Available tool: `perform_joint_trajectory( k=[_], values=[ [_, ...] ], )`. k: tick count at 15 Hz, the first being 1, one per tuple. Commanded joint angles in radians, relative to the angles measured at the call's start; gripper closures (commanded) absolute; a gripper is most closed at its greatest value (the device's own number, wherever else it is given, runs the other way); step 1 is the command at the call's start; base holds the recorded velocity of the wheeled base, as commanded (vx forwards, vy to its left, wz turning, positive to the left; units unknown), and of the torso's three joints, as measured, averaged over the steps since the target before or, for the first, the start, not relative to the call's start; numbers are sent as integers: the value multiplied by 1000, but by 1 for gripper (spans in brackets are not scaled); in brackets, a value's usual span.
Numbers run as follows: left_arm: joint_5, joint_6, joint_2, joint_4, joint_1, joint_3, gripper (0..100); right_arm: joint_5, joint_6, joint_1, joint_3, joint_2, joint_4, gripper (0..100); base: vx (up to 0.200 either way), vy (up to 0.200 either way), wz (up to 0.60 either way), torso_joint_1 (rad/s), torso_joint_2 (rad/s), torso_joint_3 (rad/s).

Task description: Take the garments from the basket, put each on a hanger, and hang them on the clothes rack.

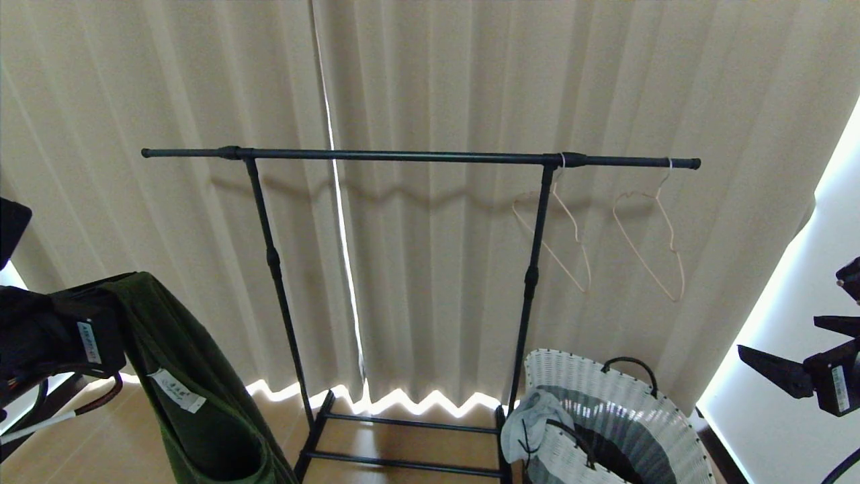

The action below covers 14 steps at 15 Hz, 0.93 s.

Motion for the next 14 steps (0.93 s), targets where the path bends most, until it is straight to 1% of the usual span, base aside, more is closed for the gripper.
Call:
perform_joint_trajectory(
  k=[1, 7, 10, 14],
  values=[
    [1, 0, -7, -1, -1, 2, 100, 1, 1, 0, -6, 0, -4, 0, 0, -200, 0, 2, -2, -2],
    [1, 11, -6, -1, -3, 24, 100, 1, 1, 0, -6, 3, -4, 0, 0, -200, 0, 5, 2, 0],
    [1, 28, -9, -1, -3, 24, 100, 1, 1, 0, -7, 5, -7, 0, 0, 0, 0, 0, 0, 0],
    [1, 26, -9, -1, -3, 24, 100, 1, 3, 0, -13, 3, -9, 0, 0, 0, 0, 0, 0, 0]
  ],
)
